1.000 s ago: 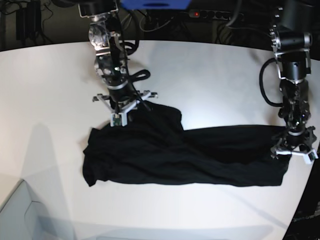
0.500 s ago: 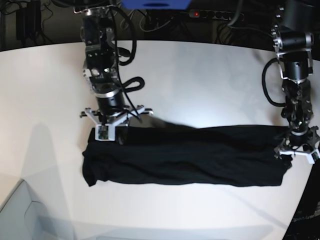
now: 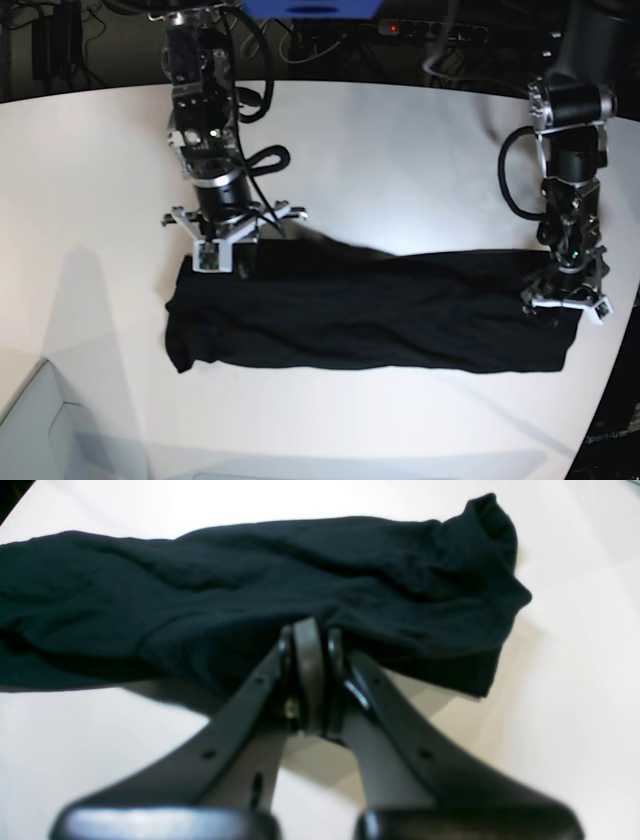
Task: Layout the t-shirt on the table in an organized manner, then fold the t-shirt properly
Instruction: 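Regrip the shirt edge with the left gripper while the right holds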
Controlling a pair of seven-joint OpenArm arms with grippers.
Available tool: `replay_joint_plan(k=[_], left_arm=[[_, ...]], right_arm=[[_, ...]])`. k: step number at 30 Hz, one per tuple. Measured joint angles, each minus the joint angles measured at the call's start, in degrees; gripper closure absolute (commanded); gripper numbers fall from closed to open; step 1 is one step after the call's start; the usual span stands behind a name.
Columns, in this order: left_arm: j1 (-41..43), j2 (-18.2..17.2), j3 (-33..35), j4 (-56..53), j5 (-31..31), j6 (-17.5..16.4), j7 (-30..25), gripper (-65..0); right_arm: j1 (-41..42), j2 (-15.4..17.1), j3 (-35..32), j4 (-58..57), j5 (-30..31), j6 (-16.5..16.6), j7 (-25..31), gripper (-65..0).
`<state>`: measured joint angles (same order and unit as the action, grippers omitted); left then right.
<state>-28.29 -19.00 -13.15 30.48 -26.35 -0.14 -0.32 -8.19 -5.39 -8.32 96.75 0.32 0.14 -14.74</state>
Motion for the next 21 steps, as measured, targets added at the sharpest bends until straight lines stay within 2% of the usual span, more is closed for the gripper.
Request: replay_joint_plan(k=[6, 11, 13, 18, 21], left_arm=[[-0.11, 0.28, 0.00, -0.20, 0.00, 0.00, -0.15, -49.6], [-0.11, 2.64, 0.02, -0.24, 0.00, 0.13, -0.33, -48.9], [-0.13, 2.97, 0.07, -0.24, 0.02, -0.04, -0.15, -44.4], [-0.11, 2.47, -0.02, -0.24, 0.04, 0.13, -0.39, -26.5], [-0.11, 3.26, -0.02, -0.20, 0.04, 0.13, -0.33, -20.3]], right_arm=[[-0.59, 0.00, 0.00, 0.00, -0.02, 0.02, -0.17, 0.0], [-0.61, 0.00, 0.00, 0.00, -0.02, 0.02, -0.17, 0.0], [-0.61, 0.00, -0.02, 0.00, -0.02, 0.00, -0.17, 0.0], [-0.61, 0.00, -0.02, 0.00, -0.02, 0.02, -0.22, 0.0], [-0.61, 0.00, -0.02, 0.00, -0.02, 0.02, -0.20, 0.0]])
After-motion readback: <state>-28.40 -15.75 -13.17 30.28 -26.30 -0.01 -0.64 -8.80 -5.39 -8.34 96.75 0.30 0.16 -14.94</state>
